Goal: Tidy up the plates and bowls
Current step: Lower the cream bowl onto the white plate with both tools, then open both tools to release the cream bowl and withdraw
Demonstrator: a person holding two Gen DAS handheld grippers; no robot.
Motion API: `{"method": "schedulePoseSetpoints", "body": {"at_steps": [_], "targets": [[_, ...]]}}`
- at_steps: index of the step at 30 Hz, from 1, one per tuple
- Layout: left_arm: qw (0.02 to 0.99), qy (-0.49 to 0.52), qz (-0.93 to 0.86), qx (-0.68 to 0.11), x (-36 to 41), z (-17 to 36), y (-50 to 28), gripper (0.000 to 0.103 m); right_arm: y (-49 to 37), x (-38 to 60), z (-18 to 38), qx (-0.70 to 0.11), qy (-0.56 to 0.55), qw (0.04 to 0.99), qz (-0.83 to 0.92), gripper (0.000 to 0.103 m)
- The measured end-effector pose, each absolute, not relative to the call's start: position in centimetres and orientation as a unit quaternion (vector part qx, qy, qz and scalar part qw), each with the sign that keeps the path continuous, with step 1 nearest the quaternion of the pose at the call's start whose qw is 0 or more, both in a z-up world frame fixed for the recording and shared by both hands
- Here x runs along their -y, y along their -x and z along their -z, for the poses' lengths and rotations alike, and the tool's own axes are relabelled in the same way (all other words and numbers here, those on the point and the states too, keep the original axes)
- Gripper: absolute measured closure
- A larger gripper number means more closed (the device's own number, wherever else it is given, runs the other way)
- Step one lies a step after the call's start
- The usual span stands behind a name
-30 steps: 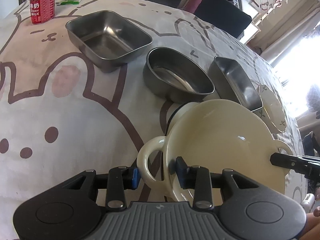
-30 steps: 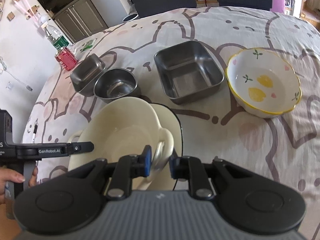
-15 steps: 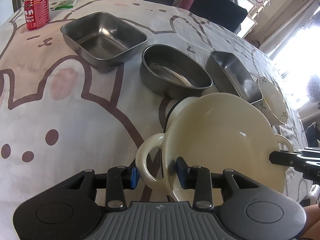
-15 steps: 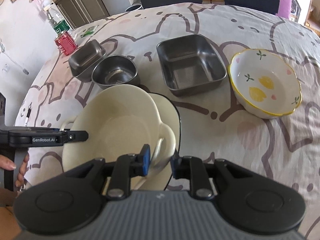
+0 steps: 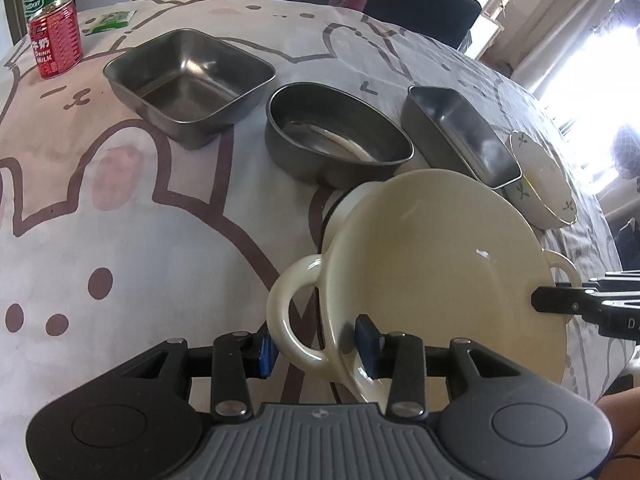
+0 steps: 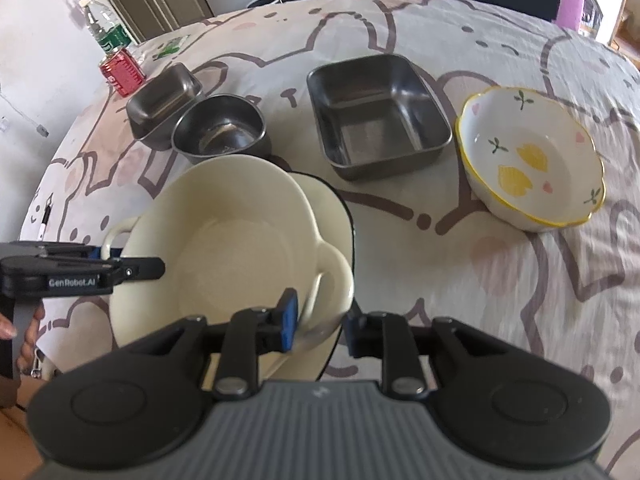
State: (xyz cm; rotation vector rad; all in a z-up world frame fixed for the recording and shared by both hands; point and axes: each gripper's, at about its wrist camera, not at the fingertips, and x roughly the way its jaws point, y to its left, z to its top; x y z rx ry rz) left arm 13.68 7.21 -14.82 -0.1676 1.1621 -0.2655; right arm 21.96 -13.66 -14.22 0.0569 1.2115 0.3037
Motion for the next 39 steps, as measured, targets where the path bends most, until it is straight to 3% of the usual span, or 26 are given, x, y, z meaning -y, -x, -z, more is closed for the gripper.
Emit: {"method": "schedulePoseSetpoints", "body": {"at_steps": [7, 17, 21, 24, 29, 33, 37, 39], "targets": [[0.822, 0.082, 0.118, -0.55, -7.5, 14.9, -13.7, 0.051, -22.2, 13.7, 14.6, -0.574, -0.024, 0.807, -0.137, 0.073], [0.823, 0.075, 0.118, -0.551, -7.5, 14.7, -13.7, 0.047, -22.4, 13.5, 15.1, -0.583, -0.014, 0.803, -0.124, 0.069], [0.825, 0.066, 0.114, -0.55, -7.5, 14.7, -13.6, 0.038, -22.4, 13.6, 15.1, -0.579, -0.015, 0.806, -0.122, 0.069], [0.825, 0.063, 0.115, -0.549, -7.6, 14.6, -13.6, 0.03, -22.2, 13.5, 15.3, -0.573, 0.007, 0.811, -0.118, 0.058], [0.827, 0.061, 0.12, -0.546, -7.5, 14.4, -13.6, 0.022, -22.4, 13.6, 15.4, -0.575, 0.006, 0.81, -0.117, 0.057], [0.827, 0.057, 0.129, -0.544, -7.2, 14.3, -13.5, 0.009, -22.5, 13.6, 15.6, -0.577, 0.006, 0.809, -0.111, 0.048], [0.83, 0.044, 0.139, -0.539, -6.8, 14.2, -13.3, 0.004, -22.5, 13.5, 16.0, -0.58, 0.003, 0.806, -0.113, 0.042], [0.83, 0.04, 0.144, -0.537, -6.7, 14.2, -13.2, 0.002, -22.3, 13.4, 16.0, -0.578, -0.002, 0.808, -0.116, 0.034]]}}
